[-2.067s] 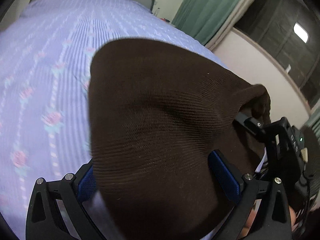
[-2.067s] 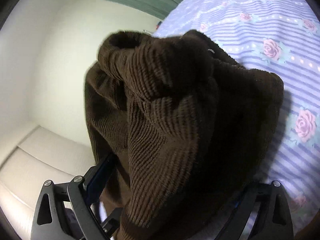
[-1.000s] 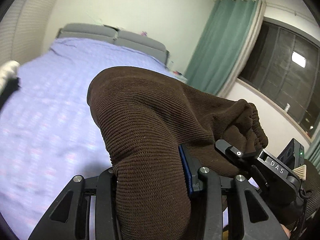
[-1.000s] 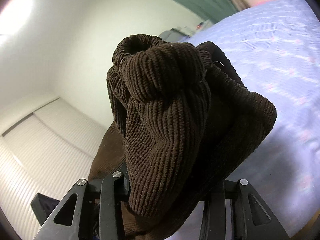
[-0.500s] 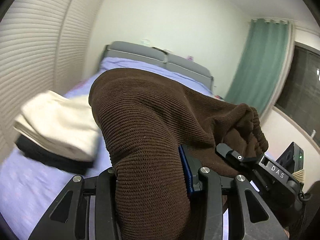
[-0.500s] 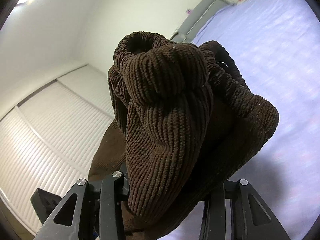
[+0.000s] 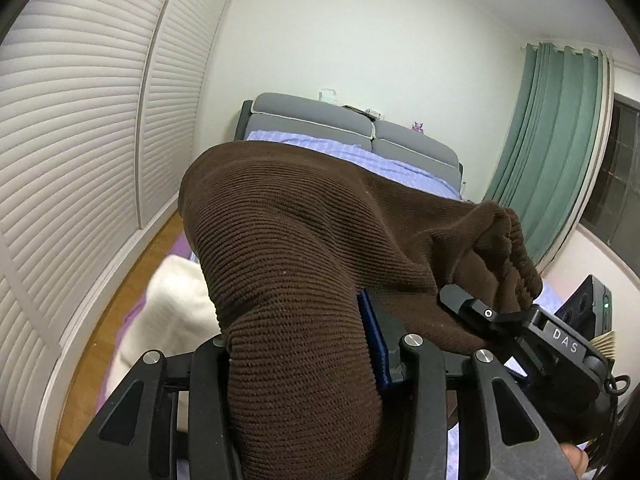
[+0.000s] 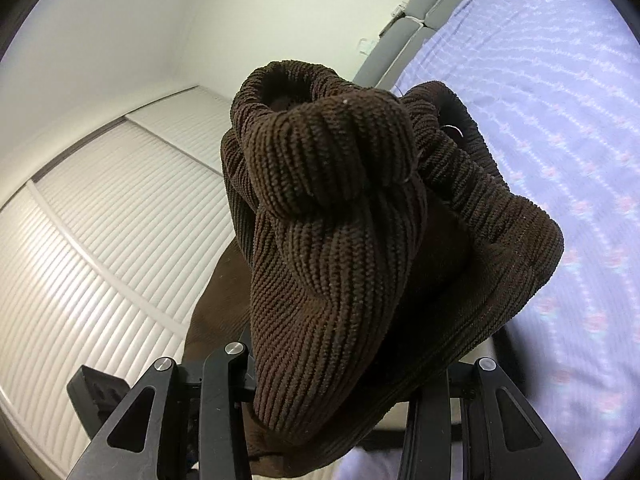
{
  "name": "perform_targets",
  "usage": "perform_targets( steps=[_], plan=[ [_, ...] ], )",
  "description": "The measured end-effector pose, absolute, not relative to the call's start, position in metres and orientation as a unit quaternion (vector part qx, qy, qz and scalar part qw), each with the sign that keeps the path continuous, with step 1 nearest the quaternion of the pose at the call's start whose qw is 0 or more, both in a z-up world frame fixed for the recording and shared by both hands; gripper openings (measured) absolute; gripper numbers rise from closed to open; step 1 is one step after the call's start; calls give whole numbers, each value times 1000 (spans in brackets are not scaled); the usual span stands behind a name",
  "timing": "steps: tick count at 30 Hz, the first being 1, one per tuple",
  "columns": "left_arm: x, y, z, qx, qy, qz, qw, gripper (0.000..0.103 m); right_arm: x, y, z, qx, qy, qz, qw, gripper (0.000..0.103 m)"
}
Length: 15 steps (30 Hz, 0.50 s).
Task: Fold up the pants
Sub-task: 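Carry the bundle with both tools and lower it onto the folded clothes stack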
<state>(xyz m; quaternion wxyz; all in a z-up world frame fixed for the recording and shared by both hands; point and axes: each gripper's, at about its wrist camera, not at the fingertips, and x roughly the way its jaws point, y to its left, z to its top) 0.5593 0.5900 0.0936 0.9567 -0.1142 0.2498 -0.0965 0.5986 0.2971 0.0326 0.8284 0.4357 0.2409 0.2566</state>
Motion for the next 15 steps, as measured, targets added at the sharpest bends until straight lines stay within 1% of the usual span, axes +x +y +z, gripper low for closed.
perform_targets(
  steps=[4,7,10,11,13,15],
  plan=[
    [585,610,75,-120,269,-96,951,44,631,321,23,428,242,253,833,41],
    [599,621,66,-116,280,-89,949,45,635,352,9,420,242,242,840,41],
    [614,632,41,-122,306,-65,942,48,637,363,-6,418,259,228,841,41],
    [618,633,33,-121,315,-63,939,49,631,366,4,411,261,225,844,41],
    [623,632,16,-129,328,-62,934,50,634,374,-5,379,268,226,856,41],
    [627,632,-2,-139,333,-52,931,52,637,378,-18,372,281,228,855,42]
  ],
)
